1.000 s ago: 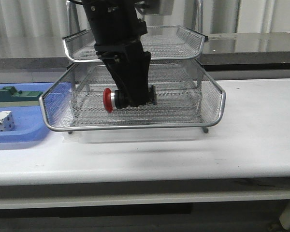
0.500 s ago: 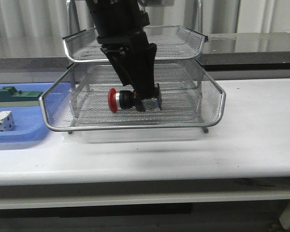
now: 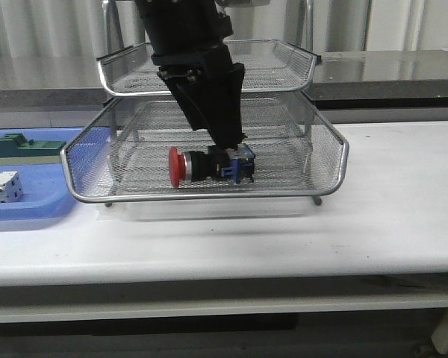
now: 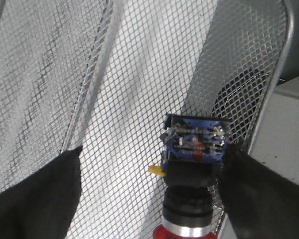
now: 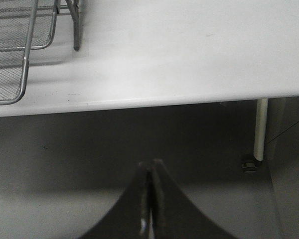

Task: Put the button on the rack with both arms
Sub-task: 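Lower the button onto the mesh tray and open the left gripper, then raise the left gripper away from the rack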

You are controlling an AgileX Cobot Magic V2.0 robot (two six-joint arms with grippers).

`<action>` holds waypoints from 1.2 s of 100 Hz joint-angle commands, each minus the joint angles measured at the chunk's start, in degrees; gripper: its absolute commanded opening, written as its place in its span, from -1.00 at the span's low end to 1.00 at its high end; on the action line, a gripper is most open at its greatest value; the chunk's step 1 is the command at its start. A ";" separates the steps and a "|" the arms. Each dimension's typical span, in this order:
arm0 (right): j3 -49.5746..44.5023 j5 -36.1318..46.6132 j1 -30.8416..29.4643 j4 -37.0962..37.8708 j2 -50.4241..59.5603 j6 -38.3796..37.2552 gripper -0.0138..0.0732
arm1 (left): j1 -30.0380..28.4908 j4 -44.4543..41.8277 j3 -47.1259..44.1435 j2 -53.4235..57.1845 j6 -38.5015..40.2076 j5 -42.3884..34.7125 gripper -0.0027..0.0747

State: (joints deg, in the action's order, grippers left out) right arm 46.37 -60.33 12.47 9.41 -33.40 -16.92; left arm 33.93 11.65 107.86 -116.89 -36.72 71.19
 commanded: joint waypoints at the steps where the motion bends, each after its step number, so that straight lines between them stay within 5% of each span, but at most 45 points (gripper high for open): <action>1: 1.35 2.92 -0.25 1.18 -0.23 0.09 -0.84 | 0.31 3.37 1.90 4.84 0.59 1.78 0.48; 43: 1.35 2.92 -0.25 1.18 -0.23 0.09 -0.84 | -3.78 2.78 1.68 14.49 5.72 1.78 0.47; 58: 1.35 2.92 -0.25 1.18 -0.23 0.09 -0.84 | -8.13 2.78 -1.00 18.73 7.41 1.78 0.31; 85: 1.35 2.92 -0.25 1.18 -0.23 0.09 -0.84 | -19.27 2.91 -15.21 30.91 8.19 1.03 0.29; 120: 1.35 2.92 -0.25 1.18 -0.23 0.09 -0.84 | -35.52 6.99 -36.85 50.55 8.19 -12.91 0.29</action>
State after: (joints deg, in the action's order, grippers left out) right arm 46.37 -60.33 12.47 9.41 -33.40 -16.92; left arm 0.85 15.04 73.45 -71.87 -29.08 64.68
